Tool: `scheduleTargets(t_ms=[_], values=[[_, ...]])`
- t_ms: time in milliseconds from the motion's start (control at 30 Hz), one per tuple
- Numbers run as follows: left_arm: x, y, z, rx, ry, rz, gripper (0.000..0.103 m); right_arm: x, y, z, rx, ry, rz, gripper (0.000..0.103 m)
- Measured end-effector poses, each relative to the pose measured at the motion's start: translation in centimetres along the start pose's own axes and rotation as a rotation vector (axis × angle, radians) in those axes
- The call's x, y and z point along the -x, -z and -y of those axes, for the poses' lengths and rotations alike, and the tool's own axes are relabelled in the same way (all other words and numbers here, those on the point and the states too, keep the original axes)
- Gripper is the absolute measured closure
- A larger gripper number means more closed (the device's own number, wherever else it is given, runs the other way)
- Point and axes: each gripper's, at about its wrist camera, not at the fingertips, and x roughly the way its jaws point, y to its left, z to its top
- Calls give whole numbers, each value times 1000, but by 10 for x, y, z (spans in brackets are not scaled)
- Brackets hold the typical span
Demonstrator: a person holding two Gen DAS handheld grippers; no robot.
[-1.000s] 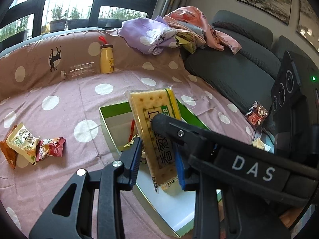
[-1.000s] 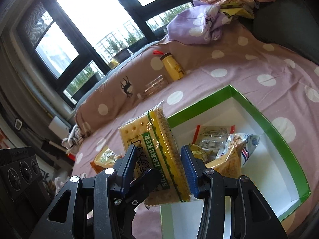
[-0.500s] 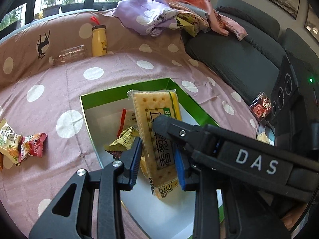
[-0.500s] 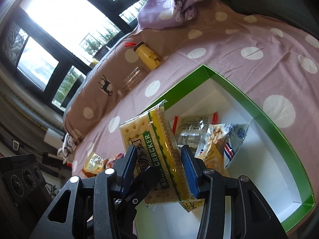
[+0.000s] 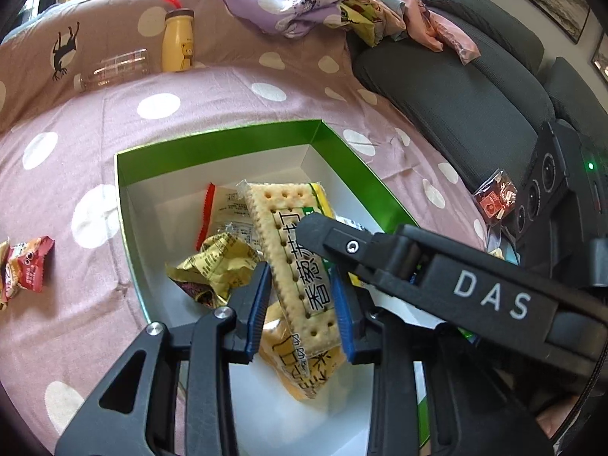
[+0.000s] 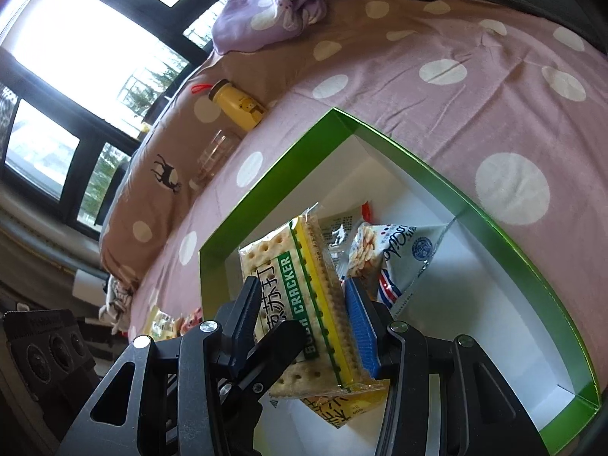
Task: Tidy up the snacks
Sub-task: 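Lower the soda cracker pack into the box and open the right tool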
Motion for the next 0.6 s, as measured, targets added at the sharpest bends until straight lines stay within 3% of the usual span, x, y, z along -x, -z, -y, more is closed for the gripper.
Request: scheduleTargets(t_ms=[100, 367, 400, 500, 600], values=[[-10, 2, 0, 25, 1, -42, 72, -3, 1, 4, -17, 37, -13, 54], [-5, 4, -1, 36, 5, -26, 69, 4, 0, 5, -18, 36, 23, 54], [-2, 5, -1, 37, 10, -16, 65, 6, 1, 5, -16, 40, 31, 54], [17, 10, -3, 28, -7, 41, 40, 12, 1, 2, -5, 53, 67, 48], [42, 16, -8, 21, -37, 98, 36, 17, 2, -2, 11, 45, 91, 45]])
